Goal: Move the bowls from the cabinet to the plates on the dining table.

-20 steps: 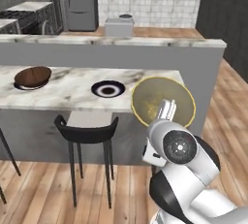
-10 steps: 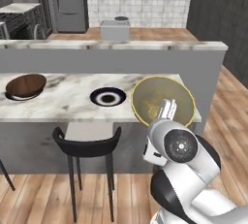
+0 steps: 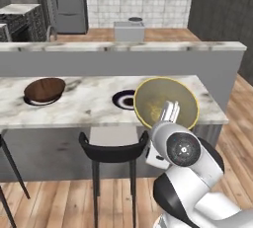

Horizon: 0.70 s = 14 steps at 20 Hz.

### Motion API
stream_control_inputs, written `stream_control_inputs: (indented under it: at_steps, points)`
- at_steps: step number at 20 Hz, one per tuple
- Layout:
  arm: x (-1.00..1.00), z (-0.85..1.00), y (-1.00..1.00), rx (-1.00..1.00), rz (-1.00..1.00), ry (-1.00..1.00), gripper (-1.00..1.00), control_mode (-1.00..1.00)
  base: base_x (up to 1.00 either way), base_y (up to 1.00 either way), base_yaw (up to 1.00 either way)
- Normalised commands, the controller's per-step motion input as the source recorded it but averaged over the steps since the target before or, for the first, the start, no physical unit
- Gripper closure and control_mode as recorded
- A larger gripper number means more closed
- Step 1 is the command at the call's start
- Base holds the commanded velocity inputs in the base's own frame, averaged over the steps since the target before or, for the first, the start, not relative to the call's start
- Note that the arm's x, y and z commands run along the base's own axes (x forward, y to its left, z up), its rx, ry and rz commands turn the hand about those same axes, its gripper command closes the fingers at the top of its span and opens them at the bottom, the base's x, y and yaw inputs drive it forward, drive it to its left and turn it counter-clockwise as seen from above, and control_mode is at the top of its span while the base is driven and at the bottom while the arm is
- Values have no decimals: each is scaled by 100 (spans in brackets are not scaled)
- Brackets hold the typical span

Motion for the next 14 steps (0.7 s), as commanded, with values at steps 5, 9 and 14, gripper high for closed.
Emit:
stream_control_inputs:
  at_steps: [5,9,14]
  points:
    - [0,0,0,0,0,0,100,100,25,39,-9]
    - [0,0,0,0,0,0,100,100,30,13,-10]
    - [0,0,0,0,0,0,100,100,37,0,-12]
